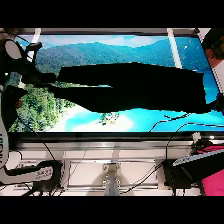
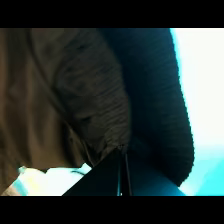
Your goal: Fold the clothes and pants, and hang the long-sleeved shirts on hangers.
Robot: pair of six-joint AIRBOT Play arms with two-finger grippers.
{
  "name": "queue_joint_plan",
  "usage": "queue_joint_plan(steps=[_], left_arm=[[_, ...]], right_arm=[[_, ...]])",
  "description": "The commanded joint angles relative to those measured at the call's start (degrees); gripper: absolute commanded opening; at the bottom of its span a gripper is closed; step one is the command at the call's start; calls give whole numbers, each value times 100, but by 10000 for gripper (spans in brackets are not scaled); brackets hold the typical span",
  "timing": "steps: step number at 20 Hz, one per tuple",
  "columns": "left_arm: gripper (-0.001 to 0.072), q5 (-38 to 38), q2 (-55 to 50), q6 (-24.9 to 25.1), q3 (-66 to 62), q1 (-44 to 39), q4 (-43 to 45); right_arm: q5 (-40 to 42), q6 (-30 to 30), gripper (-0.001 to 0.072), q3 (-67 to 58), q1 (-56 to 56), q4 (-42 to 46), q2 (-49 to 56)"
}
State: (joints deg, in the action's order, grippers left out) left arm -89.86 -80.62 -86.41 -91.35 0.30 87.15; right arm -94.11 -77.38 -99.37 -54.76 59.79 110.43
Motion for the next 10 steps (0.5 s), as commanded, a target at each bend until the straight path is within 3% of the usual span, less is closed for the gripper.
queue_joint_plan(steps=[1,3,5,7,10], left_arm=[[3,332,-55,337,39,621,-699],[4,439,-219,490,48,1438,-2277],[3,417,-411,457,48,1921,-3082],[3,715,-601,461,48,1786,-3637],[4,2498,-1016,505,48,944,-3991]], right_arm=[[-177,-120,15,2,-238,4,-474],[-59,-284,15,-2,-577,-7,-748],[-120,-424,15,2,-859,-15,-861],[-249,-549,15,4,-957,-20,-876],[-267,-570,15,2,-734,-42,-876]])
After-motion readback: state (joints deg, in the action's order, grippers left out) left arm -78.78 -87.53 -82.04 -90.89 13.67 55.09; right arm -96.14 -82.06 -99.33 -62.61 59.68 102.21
